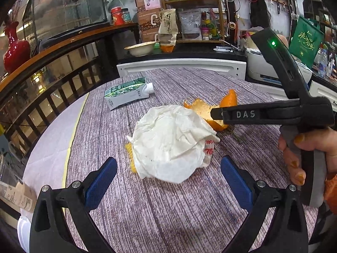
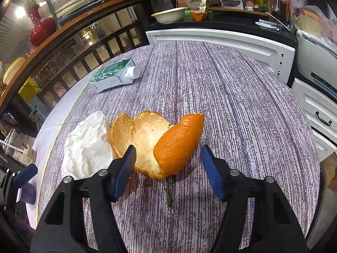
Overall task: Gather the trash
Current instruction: 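Grasp the orange peel with the right tool while the left tool grasps the white paper, then carry the peel and paper over the bin and release them from both tools, then move both open tools back over the table toward the yellow mesh net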
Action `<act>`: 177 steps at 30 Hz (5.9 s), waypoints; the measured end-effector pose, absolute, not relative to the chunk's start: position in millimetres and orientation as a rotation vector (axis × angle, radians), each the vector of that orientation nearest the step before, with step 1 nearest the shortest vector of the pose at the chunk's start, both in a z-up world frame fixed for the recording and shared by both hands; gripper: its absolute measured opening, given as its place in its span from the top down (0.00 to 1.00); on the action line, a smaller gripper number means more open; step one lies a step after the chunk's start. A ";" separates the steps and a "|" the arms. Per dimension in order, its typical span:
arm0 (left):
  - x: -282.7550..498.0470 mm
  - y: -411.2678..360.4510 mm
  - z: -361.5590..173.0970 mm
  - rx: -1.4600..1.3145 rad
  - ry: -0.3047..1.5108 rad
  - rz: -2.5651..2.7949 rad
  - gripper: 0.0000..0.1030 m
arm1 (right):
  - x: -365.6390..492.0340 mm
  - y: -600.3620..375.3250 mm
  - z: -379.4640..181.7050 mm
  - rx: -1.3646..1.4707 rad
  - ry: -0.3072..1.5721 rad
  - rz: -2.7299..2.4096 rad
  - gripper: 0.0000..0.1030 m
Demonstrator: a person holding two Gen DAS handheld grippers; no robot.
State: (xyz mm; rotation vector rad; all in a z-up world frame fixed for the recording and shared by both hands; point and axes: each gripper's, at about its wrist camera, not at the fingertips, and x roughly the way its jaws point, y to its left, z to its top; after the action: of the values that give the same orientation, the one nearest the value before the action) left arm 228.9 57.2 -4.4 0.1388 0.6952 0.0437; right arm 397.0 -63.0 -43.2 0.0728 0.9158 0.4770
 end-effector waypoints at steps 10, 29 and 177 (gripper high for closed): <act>256.3 41.8 -12.1 0.155 0.703 0.039 0.19 | 401.2 -70.4 -51.7 0.086 0.944 0.452 0.74; 232.5 65.2 9.9 -0.034 0.641 0.018 0.75 | 370.3 -135.8 -25.8 0.117 0.832 0.392 0.82; 173.8 -158.6 -13.2 0.114 0.727 -0.522 0.05 | 258.9 -375.6 -64.4 0.264 0.771 0.111 0.22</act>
State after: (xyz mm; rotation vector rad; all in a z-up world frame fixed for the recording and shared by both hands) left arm 173.8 -158.6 -13.2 0.1141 0.7269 -0.5220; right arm 258.9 -375.6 -64.4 0.2638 0.7709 0.1108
